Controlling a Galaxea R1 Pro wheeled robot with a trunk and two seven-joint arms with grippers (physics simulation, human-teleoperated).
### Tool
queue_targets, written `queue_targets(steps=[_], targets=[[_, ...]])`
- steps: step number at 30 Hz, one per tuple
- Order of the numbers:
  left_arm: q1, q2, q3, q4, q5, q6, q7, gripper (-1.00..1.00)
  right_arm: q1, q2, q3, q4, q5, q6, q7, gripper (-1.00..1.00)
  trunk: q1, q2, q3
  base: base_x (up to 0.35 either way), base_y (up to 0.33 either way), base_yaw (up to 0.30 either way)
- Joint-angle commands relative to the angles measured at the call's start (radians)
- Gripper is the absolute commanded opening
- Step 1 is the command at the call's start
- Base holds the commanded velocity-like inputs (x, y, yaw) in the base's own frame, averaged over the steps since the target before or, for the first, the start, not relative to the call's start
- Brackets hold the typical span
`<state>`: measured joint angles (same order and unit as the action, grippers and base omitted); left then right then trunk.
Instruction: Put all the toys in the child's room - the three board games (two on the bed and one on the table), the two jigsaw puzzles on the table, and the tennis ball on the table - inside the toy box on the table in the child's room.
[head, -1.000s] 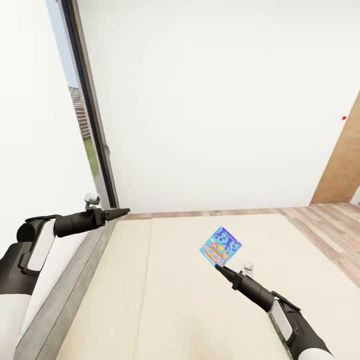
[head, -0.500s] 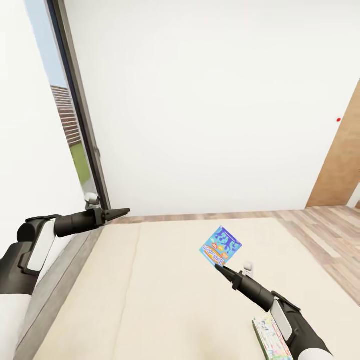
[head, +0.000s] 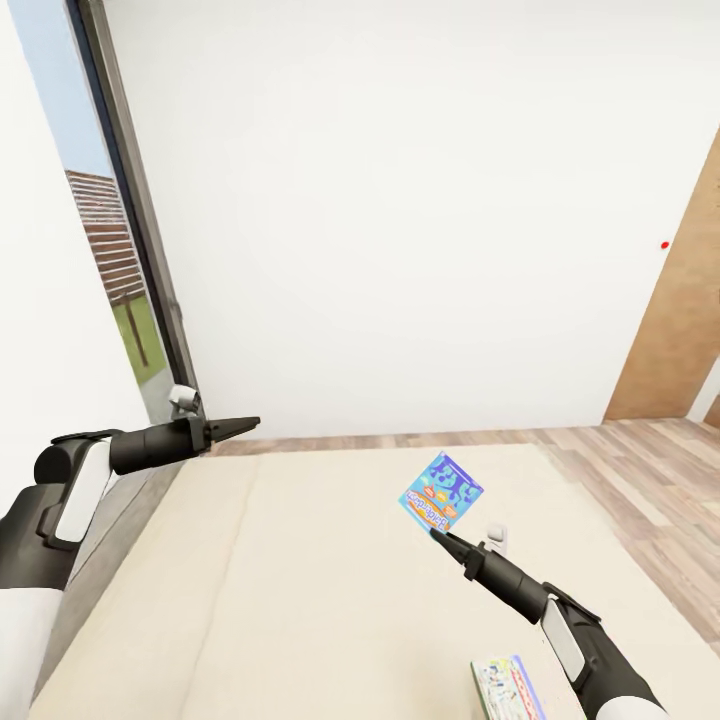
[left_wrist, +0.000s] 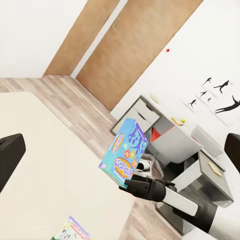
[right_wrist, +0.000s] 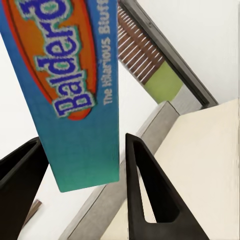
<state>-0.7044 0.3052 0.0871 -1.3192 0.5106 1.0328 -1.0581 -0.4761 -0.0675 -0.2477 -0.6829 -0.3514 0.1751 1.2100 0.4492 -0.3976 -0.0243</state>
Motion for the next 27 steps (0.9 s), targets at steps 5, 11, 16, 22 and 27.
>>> queue_targets(steps=[5, 11, 16, 22, 27], targets=[[-0.001, 0.0, 0.0, 0.0, -0.001, 0.005, -0.004, 1.0, -0.001, 0.0, 0.0, 0.0, -0.006, 0.011, 0.003, -1.0, 0.001, -0.002, 0.004, -0.006, -0.279, 0.0], [-0.001, 0.0, 0.0, 0.0, 0.0, 0.006, -0.005, 1.0, -0.001, 0.0, 0.0, 0.0, -0.006, 0.012, 0.002, -1.0, 0.001, -0.002, 0.005, -0.033, -0.071, 0.0], [-0.001, 0.0, 0.0, 0.0, -0.001, 0.005, -0.005, 1.0, -0.001, 0.0, 0.001, 0.0, -0.006, 0.012, 0.002, -1.0, 0.001, -0.002, 0.005, -0.003, -0.125, 0.0], [-0.001, 0.0, 0.0, 0.0, -0.001, 0.005, -0.005, 1.0, -0.001, 0.0, 0.001, 0.0, -0.006, 0.012, 0.002, -1.0, 0.001, -0.002, 0.005, 0.0, -0.245, 0.0], [-0.001, 0.0, 0.0, 0.0, -0.001, 0.005, -0.004, 1.0, -0.001, 0.0, 0.002, 0.0, -0.005, 0.011, 0.002, -1.0, 0.001, -0.002, 0.005, 0.0, -0.293, 0.0]])
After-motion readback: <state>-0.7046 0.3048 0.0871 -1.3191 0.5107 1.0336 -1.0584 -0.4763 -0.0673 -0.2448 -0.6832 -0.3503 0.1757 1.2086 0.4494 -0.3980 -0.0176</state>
